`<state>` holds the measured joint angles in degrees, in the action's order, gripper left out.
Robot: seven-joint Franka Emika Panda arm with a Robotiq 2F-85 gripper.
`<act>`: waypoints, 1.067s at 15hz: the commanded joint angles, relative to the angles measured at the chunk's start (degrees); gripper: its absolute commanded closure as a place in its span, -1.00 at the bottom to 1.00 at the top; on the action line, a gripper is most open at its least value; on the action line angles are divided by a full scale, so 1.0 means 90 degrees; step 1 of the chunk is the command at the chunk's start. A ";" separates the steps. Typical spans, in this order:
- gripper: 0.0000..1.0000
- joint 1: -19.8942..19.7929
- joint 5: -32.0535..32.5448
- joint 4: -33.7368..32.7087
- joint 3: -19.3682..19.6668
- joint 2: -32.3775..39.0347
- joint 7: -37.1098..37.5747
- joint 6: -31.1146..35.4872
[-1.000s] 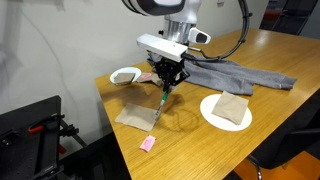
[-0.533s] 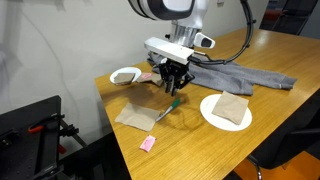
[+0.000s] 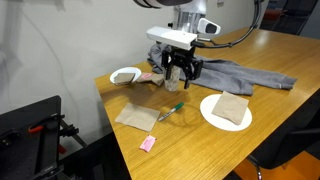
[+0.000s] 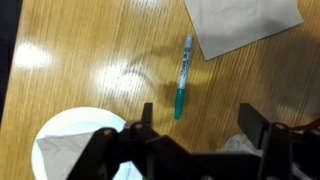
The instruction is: Remove the marker from the mug cup and place it on the table
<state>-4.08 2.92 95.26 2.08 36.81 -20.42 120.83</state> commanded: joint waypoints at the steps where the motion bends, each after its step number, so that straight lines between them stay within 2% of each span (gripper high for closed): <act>1: -1.00 0.0105 0.0313 0.0495 0.0008 -0.0782 0.0480 0.0130; 7: -1.00 0.0354 0.0799 0.1340 0.0016 -0.2154 0.0934 0.0644; 16: -1.00 0.0744 0.2106 0.2501 -0.0076 -0.3796 0.2130 0.1239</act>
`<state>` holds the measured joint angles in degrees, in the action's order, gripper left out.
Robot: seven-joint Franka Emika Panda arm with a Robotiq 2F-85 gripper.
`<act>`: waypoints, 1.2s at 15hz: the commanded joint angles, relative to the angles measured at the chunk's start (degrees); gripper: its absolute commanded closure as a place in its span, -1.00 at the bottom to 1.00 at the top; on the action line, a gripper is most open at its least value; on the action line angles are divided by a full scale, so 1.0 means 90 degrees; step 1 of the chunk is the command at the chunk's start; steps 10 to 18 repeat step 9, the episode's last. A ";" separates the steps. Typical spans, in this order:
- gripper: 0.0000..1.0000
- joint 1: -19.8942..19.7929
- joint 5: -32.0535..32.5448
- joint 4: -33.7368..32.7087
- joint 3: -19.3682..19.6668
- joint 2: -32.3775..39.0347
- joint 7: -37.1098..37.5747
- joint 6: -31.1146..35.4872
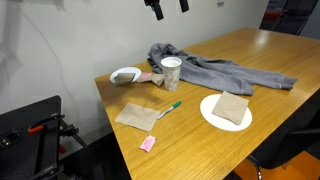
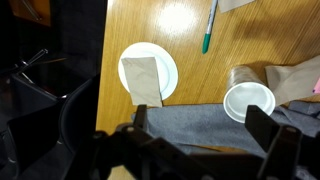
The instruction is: Remove the marker from the mug cup and place it on the table
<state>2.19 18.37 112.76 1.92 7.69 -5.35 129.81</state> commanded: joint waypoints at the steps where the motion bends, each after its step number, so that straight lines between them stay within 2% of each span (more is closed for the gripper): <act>1: -1.00 0.0047 0.0492 0.0646 -0.0084 -0.0657 0.0563 0.0277; 3: -1.00 0.0035 0.0623 0.0800 -0.0135 -0.0811 0.0689 0.0310; 4: -1.00 -0.0014 0.0403 0.0414 -0.0149 -0.0491 0.0403 0.0081; 18: -1.00 -0.0015 0.0449 0.0602 -0.0178 -0.0642 0.0487 0.0149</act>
